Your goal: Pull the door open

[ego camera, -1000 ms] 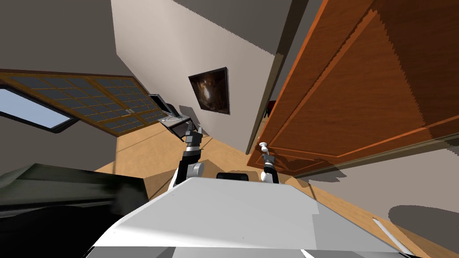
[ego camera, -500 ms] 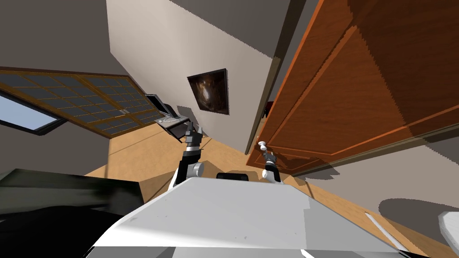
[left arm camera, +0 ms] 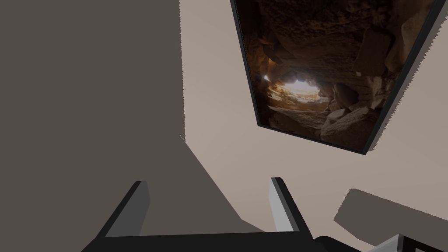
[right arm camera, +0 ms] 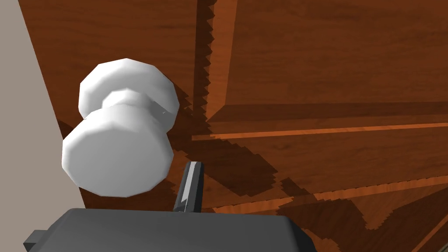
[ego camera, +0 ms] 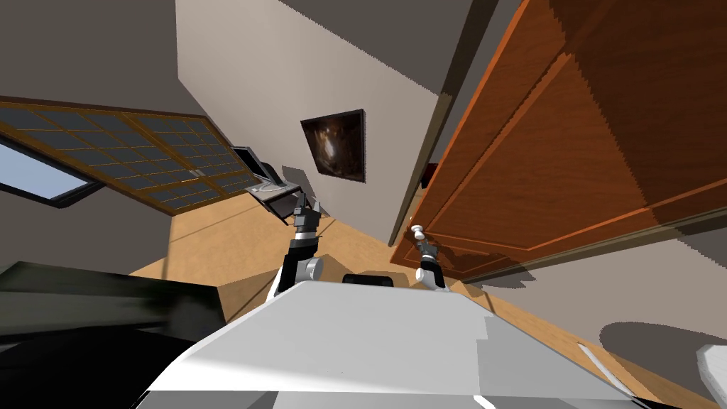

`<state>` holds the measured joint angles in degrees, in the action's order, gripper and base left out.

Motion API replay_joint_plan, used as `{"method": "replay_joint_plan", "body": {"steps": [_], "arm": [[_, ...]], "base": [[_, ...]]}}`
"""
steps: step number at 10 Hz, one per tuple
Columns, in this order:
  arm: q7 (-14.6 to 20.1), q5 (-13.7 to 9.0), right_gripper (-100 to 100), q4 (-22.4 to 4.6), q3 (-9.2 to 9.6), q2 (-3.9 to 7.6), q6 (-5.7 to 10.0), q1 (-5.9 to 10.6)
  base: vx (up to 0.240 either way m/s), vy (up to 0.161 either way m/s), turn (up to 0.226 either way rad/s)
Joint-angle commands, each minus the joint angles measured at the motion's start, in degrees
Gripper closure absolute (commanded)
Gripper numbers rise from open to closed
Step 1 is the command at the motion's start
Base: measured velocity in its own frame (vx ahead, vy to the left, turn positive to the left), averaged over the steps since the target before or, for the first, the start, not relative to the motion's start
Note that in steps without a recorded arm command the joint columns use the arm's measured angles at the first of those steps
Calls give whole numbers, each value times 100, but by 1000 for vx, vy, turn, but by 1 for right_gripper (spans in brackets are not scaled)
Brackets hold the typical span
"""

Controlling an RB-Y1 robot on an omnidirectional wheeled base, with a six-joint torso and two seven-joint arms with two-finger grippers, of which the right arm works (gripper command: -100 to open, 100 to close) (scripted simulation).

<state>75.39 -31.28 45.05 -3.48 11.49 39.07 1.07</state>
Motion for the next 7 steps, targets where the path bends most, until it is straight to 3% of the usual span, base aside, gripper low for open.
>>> {"method": "replay_joint_plan", "body": {"steps": [1,4,5,7], "arm": [[3,3,100,2,6,-5,7,6],[3,3,100,2,6,-5,7,6],[120,78,-100,48,173,-15,125,-51],[230,148,-100,91,329,-25,236,-104]], "base": [[-7,19,2],[-3,5,-2],[-126,-24,170],[-185,-38,100]]}}
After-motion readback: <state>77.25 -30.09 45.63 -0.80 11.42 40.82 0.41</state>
